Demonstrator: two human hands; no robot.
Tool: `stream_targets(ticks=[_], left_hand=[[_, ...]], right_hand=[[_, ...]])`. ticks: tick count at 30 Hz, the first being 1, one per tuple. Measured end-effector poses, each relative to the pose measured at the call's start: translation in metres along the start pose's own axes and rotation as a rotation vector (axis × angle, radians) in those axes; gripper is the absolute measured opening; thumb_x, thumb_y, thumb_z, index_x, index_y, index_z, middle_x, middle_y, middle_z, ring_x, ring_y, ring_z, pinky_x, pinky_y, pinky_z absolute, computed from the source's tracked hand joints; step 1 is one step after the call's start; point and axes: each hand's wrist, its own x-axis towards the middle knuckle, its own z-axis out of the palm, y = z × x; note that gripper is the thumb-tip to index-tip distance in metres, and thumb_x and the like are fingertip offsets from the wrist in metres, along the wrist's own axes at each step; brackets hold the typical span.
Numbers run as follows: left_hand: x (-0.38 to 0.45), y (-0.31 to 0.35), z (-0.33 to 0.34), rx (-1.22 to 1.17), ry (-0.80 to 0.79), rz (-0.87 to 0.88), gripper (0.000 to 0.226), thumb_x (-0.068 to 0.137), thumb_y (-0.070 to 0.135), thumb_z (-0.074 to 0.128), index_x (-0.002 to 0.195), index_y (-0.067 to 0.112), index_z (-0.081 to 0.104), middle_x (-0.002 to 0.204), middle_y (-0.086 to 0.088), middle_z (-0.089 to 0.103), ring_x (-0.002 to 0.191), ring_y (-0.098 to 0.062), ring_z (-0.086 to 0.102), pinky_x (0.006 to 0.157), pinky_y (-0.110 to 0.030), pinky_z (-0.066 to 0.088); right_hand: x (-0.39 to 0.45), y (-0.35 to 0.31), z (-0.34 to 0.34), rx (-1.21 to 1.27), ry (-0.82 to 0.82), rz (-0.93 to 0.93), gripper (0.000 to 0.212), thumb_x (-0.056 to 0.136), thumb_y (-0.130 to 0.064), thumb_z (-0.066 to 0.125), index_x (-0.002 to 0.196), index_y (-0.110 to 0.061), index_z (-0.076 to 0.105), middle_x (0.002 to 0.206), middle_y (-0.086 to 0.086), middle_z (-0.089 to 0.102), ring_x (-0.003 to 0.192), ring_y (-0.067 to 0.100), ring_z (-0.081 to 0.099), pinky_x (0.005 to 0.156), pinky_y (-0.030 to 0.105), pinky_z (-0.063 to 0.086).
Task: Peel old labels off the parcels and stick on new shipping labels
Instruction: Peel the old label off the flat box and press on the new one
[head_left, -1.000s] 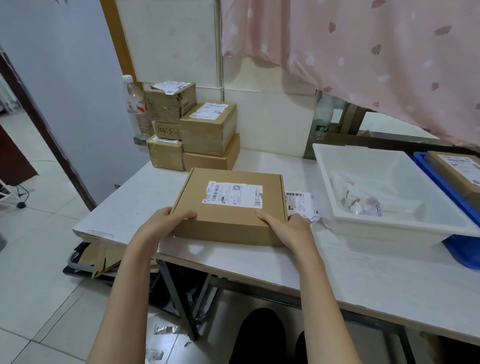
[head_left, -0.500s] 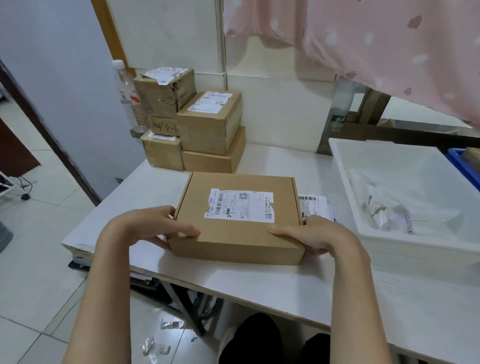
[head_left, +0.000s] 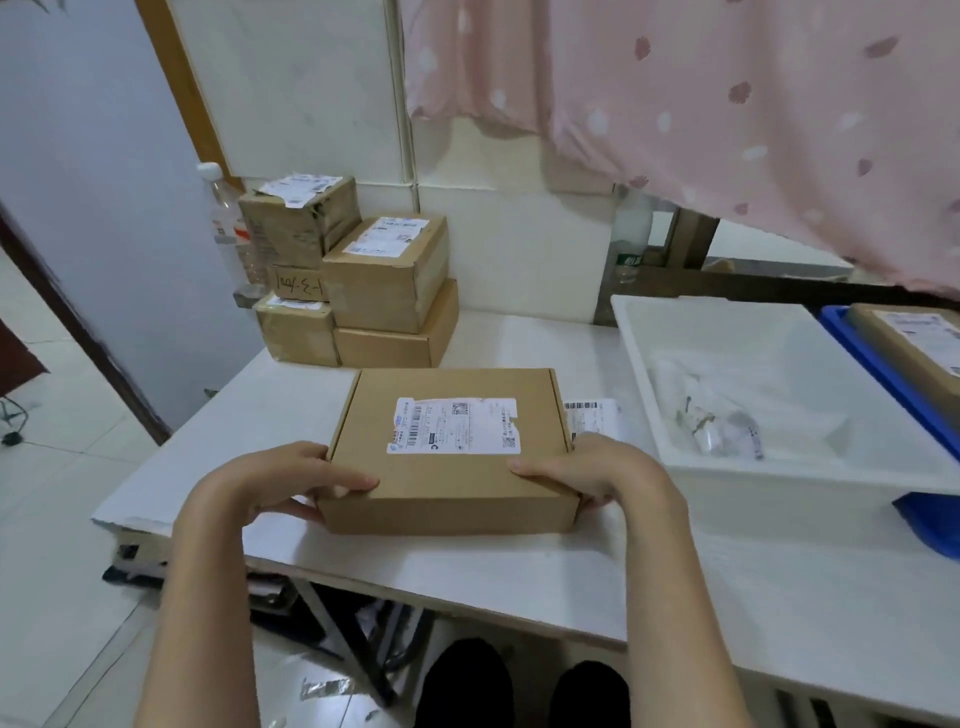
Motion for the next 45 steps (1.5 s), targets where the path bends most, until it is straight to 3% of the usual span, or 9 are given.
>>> stream_targets(ticks=[5, 9, 13, 17, 22, 25, 29, 36, 45], left_hand=[[-0.009, -0.006, 0.005, -0.084, 0.013, 0.025, 0.064, 0.057, 0.034, 0.09, 0.111, 0.009, 0.065, 0.107, -0.008, 0.072, 0.097, -0.021, 0.069, 0.075, -0.026, 0.055], [-0.009, -0.013, 0.012, -0.179, 0.039, 0.059, 0.049, 0.07, 0.027, 0.086, 0.111, 0.007, 0.067, 0.109, -0.007, 0.072, 0.101, -0.022, 0.067, 0.079, -0.026, 0.052], [-0.007, -0.017, 0.013, -0.252, 0.14, 0.091, 0.038, 0.077, 0.028, 0.08, 0.107, 0.009, 0.066, 0.112, -0.011, 0.07, 0.098, -0.023, 0.064, 0.091, -0.033, 0.049], [-0.006, -0.022, 0.003, -0.285, 0.204, 0.088, 0.075, 0.043, 0.045, 0.078, 0.107, 0.009, 0.068, 0.107, -0.01, 0.071, 0.096, -0.024, 0.064, 0.085, -0.032, 0.048], [-0.006, -0.032, -0.01, -0.28, 0.227, 0.053, 0.085, 0.043, 0.045, 0.079, 0.119, 0.01, 0.064, 0.116, -0.011, 0.067, 0.099, -0.025, 0.061, 0.081, -0.03, 0.047], [0.003, -0.019, -0.007, -0.433, 0.474, 0.113, 0.072, 0.078, 0.029, 0.079, 0.14, 0.014, 0.048, 0.135, -0.009, 0.054, 0.114, -0.024, 0.054, 0.092, -0.034, 0.043], [0.002, 0.023, 0.018, -0.554, 0.845, 0.439, 0.043, 0.086, 0.022, 0.071, 0.126, 0.018, 0.058, 0.126, -0.001, 0.059, 0.104, -0.011, 0.056, 0.077, -0.014, 0.043], [0.026, 0.093, 0.072, -0.091, 0.394, 0.627, 0.026, 0.085, 0.022, 0.07, 0.111, 0.023, 0.07, 0.116, 0.008, 0.061, 0.109, -0.008, 0.056, 0.086, -0.024, 0.044], [0.054, 0.097, 0.093, -0.043, 0.29, 0.552, 0.042, 0.088, 0.026, 0.068, 0.127, 0.023, 0.056, 0.12, 0.007, 0.056, 0.106, -0.017, 0.062, 0.088, -0.032, 0.051]], right_hand=[[-0.016, 0.001, 0.011, 0.016, 0.082, -0.042, 0.061, 0.084, -0.057, 0.063, 0.125, -0.011, 0.058, 0.125, 0.006, 0.06, 0.109, 0.024, 0.058, 0.093, 0.033, 0.05], [-0.024, 0.003, 0.015, 0.061, 0.112, -0.048, 0.057, 0.087, -0.055, 0.062, 0.125, -0.013, 0.058, 0.113, 0.002, 0.056, 0.096, 0.02, 0.049, 0.07, 0.026, 0.04], [-0.02, -0.003, 0.021, 0.152, 0.135, -0.099, 0.055, 0.087, -0.051, 0.065, 0.125, -0.012, 0.059, 0.113, 0.002, 0.057, 0.099, 0.021, 0.053, 0.08, 0.027, 0.041], [-0.015, -0.015, 0.03, 0.127, 0.119, -0.111, 0.054, 0.088, -0.052, 0.062, 0.126, -0.013, 0.059, 0.117, 0.003, 0.059, 0.112, 0.023, 0.056, 0.084, 0.028, 0.042], [0.003, -0.016, 0.032, 0.214, 0.326, -0.153, 0.045, 0.099, -0.047, 0.042, 0.076, -0.011, 0.058, 0.094, 0.009, 0.062, 0.089, 0.027, 0.056, 0.075, 0.035, 0.042], [0.03, -0.01, 0.021, 0.107, 0.593, -0.222, 0.03, 0.099, -0.014, 0.038, 0.116, -0.014, 0.063, 0.134, 0.008, 0.051, 0.116, 0.027, 0.049, 0.091, 0.04, 0.044], [0.06, -0.004, 0.007, -0.151, 0.396, -0.162, 0.063, 0.089, 0.001, 0.037, 0.149, -0.017, 0.034, 0.157, 0.001, 0.027, 0.14, 0.03, 0.028, 0.109, 0.041, 0.033], [0.08, -0.006, -0.001, -0.233, 0.516, -0.068, 0.038, 0.088, -0.004, 0.054, 0.126, -0.008, 0.05, 0.132, 0.01, 0.038, 0.107, 0.032, 0.056, 0.084, 0.037, 0.048], [0.067, -0.034, -0.041, 0.243, 0.837, -0.259, 0.005, 0.088, -0.016, 0.062, 0.088, -0.018, 0.067, 0.09, -0.001, 0.068, 0.083, 0.021, 0.061, 0.073, 0.034, 0.052]])
